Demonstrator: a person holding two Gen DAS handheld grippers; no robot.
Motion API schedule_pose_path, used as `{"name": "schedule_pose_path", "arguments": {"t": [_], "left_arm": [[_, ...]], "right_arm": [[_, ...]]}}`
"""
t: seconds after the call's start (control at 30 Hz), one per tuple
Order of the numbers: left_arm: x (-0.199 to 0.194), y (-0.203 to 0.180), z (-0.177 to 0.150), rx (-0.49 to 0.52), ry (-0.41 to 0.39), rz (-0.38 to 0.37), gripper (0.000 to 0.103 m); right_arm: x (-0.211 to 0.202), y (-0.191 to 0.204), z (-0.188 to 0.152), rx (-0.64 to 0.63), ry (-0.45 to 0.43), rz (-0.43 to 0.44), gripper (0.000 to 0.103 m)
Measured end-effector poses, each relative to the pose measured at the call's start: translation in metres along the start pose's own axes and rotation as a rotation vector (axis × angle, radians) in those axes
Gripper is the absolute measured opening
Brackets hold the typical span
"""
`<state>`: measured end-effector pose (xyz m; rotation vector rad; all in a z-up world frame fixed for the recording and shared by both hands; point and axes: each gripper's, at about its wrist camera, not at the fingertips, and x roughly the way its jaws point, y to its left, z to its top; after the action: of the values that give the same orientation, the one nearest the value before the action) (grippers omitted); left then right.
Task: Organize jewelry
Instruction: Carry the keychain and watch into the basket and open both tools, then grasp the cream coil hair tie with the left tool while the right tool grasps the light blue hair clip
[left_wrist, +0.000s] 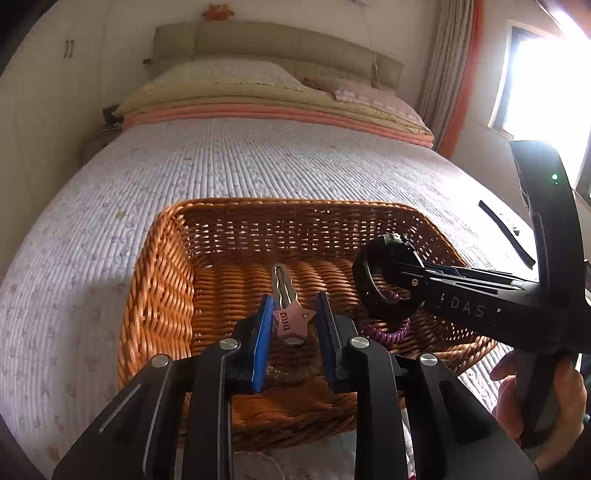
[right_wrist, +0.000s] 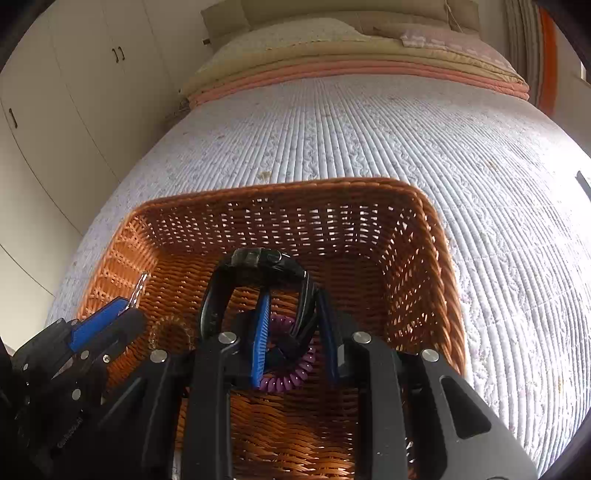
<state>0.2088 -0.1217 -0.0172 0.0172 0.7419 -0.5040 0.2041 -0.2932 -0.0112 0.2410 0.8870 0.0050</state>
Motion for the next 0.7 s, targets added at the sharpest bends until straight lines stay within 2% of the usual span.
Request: {"name": "schedule_pose_path", "arguments": {"t": [0.13,0.2,0.27,0.5,0.7], "left_arm": [[-0.005,-0.003,-0.002,-0.004,0.006,-0.007,0.026],[-0.016,-0.002,-0.004,-0.013,-0.014,-0.011,0.037],[-0.032,0.0,-0.006,-0.022,-0.037,-0.024,0.037],[-0.102,-0.001,-0.026,-0.039,-0.127,-0.053,0.039],[-0.143,0.006,-0.06,-0.08,-0.139,-0.078,0.039]], "right_arm": [[0.008,-0.004,-0.003,0.03,0.027,0.01,0.029],[0.003,-0.009,-0.003,0.053,0.035,0.058,0.034],[-0.012,-0.012,-0.005,0.057,0.011,0.082,0.043],[-0.097,0.0,-0.029,0.003,-0.122,0.126,0.044],[-0.134,0.011,-0.064,-0.031,-0.153,0.149,0.044]]}}
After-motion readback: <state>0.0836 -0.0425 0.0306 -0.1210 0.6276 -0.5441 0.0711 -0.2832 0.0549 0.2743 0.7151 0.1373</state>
